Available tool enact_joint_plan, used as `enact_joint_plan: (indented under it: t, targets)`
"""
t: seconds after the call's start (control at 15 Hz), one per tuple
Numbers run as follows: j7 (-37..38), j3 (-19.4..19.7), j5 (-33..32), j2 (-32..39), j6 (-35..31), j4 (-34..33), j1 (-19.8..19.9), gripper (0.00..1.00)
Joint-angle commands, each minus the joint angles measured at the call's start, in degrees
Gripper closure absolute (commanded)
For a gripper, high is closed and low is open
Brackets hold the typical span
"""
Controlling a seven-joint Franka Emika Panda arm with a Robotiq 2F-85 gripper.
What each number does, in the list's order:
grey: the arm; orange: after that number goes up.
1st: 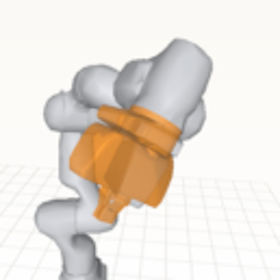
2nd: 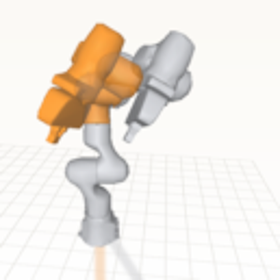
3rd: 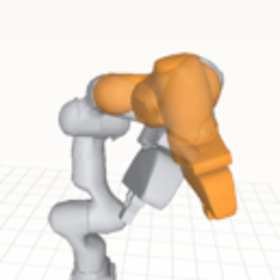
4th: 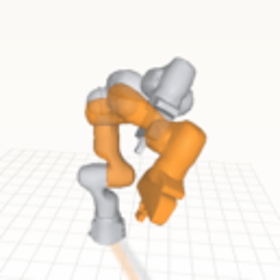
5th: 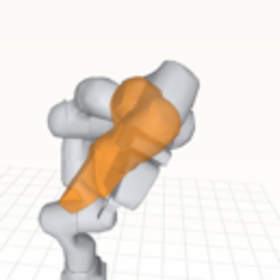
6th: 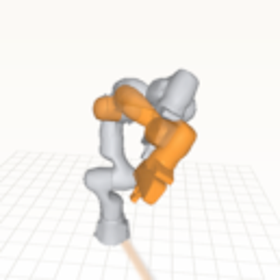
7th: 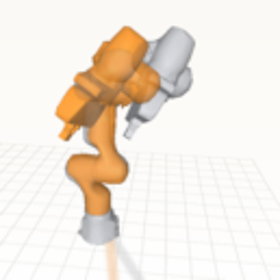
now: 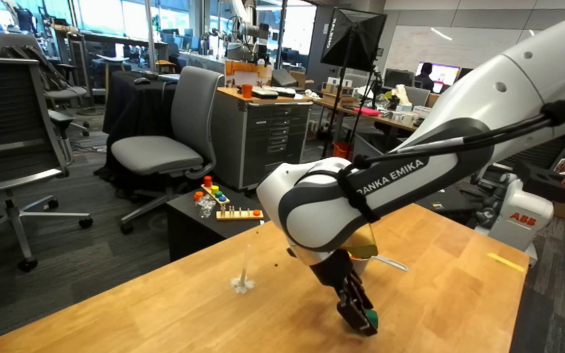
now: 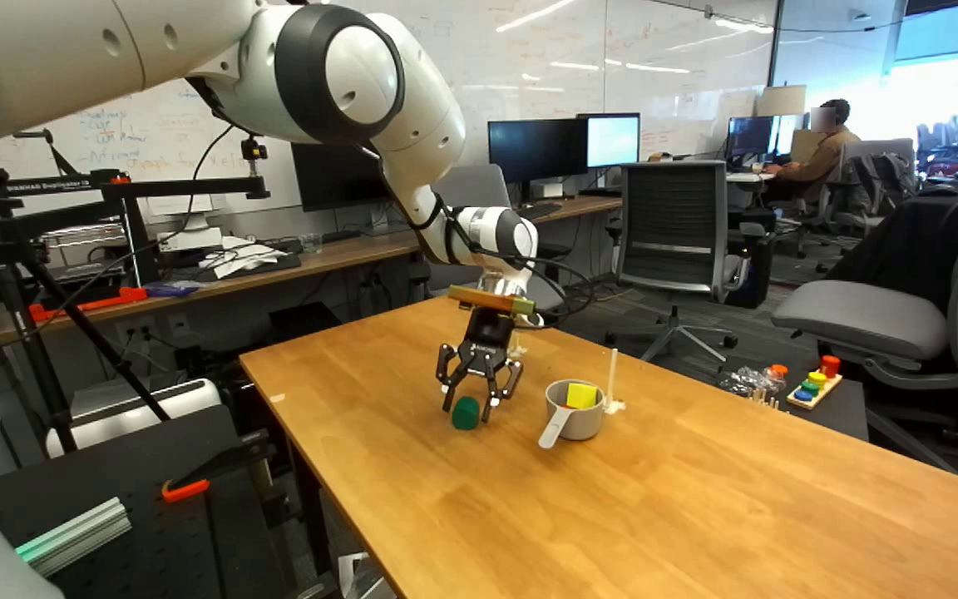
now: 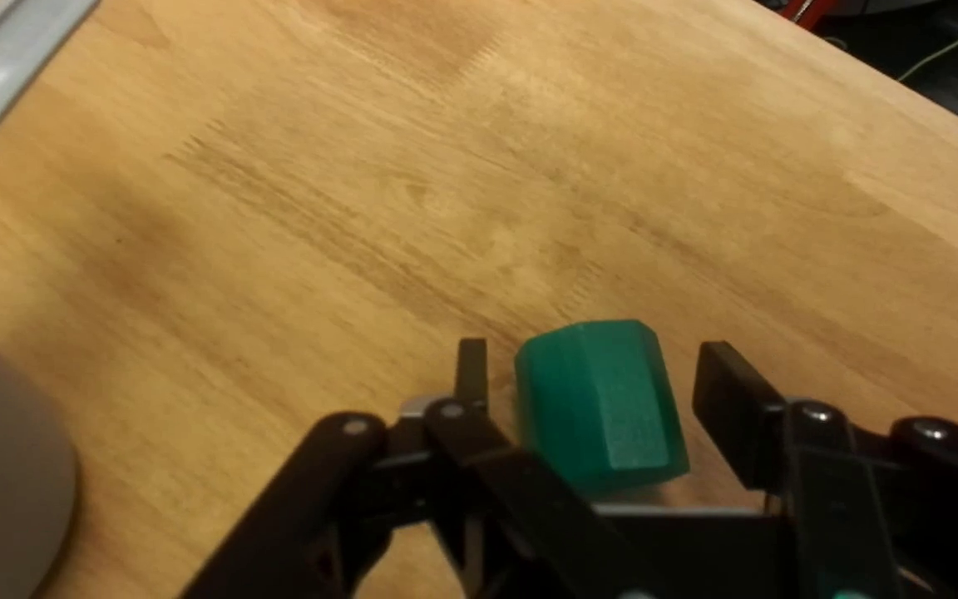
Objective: Put all the blocks in the cup
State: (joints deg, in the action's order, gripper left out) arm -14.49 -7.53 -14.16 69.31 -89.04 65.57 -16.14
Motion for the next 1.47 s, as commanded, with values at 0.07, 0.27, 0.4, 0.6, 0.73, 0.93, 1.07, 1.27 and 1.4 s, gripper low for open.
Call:
enact_joint_plan:
  t: [0.07, 0.27, 0.4, 0.6, 0.73, 0.93, 1.07, 1.27, 1.4]
  targets:
    - [1.25, 0.32, 0.52, 0.54, 0.10, -1.41, -0.17, 0.73]
    - [1.55, 0.36, 0.66, 0.49, 0.13, -1.50, -0.05, 0.81]
    - [1.81, 0.38, 0.82, 0.17, 0.35, -1.57, 0.06, 0.81]
    - [2.40, 0.73, 0.62, -1.18, 0.46, -2.00, 0.15, 0.81]
    - [3.04, 1.01, 0.18, -2.77, 0.06, -2.08, 0.43, 0.81]
    - [4.37, 1.55, 0.33, -4.74, -0.11, -3.58, 0.90, 0.81]
    - [5.32, 1.88, 0.60, -5.79, -0.12, -4.58, 1.38, 0.81]
    - [6.94, 2.39, 0.66, -6.71, -0.16, -5.53, 2.17, 0.81]
    - [8.01, 2.65, 0.69, -6.95, -0.14, -5.88, 2.86, 0.81]
